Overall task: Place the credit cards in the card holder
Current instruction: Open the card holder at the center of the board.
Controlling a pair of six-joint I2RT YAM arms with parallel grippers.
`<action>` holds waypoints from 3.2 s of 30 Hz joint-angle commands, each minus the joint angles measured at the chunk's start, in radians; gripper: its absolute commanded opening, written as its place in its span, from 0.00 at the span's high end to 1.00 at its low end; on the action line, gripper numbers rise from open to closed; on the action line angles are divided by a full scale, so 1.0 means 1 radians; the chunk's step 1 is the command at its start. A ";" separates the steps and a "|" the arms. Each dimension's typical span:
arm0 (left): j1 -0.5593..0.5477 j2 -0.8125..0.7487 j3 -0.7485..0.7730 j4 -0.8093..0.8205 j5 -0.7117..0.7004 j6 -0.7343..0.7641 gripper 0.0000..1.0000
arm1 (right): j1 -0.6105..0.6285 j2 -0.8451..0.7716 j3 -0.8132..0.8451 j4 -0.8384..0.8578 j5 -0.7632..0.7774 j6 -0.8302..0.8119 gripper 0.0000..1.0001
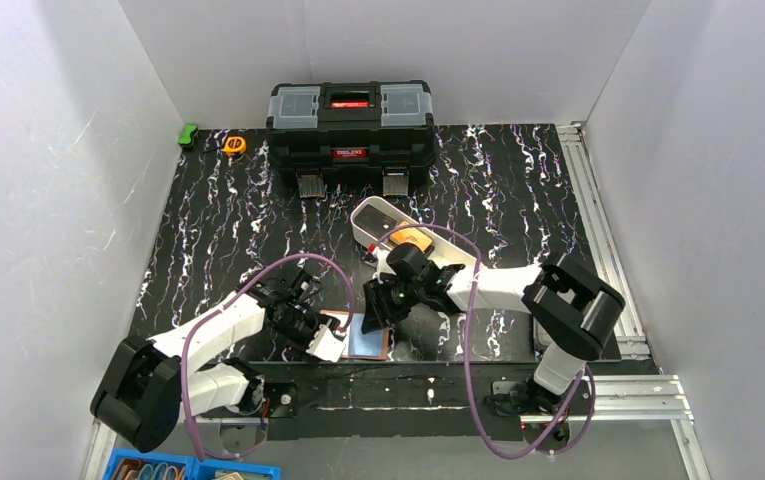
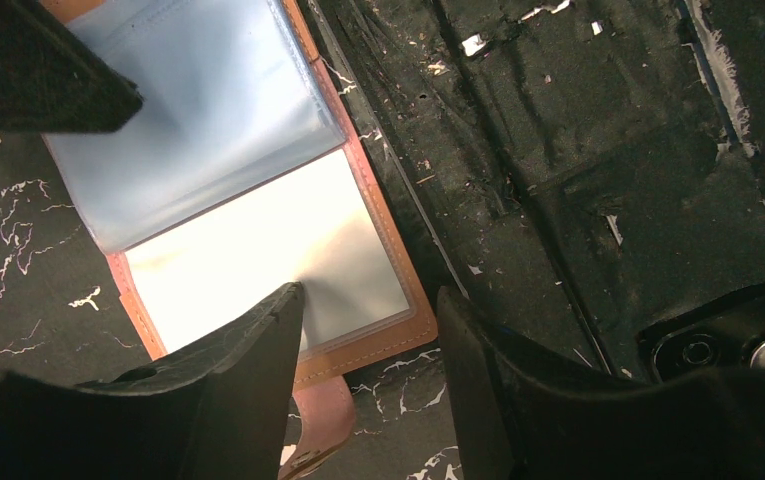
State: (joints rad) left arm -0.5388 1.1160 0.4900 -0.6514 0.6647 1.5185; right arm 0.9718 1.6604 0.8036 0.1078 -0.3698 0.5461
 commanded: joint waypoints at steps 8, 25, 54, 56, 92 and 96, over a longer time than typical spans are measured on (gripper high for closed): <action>-0.003 0.002 -0.009 -0.009 0.007 0.029 0.50 | 0.015 0.107 0.099 0.046 -0.067 0.001 0.49; -0.003 -0.010 -0.012 -0.019 0.002 0.020 0.52 | -0.010 -0.061 0.019 -0.001 0.006 -0.028 0.46; -0.003 0.005 0.011 -0.021 0.021 0.015 0.55 | 0.050 0.124 0.120 0.020 -0.070 -0.018 0.37; -0.003 -0.001 0.010 -0.025 0.019 0.014 0.55 | 0.050 0.125 0.124 0.042 -0.088 -0.019 0.37; -0.107 -0.198 0.076 -0.254 0.172 0.039 0.63 | -0.045 0.283 0.158 0.263 -0.284 0.120 0.43; -0.182 -0.118 0.063 -0.152 0.168 0.011 0.63 | -0.045 0.277 0.142 0.272 -0.276 0.123 0.44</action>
State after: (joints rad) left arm -0.6674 0.9401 0.5591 -0.8387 0.7757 1.5158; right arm 0.9306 1.9263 0.9543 0.3508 -0.6636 0.6746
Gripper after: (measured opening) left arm 0.369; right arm 0.566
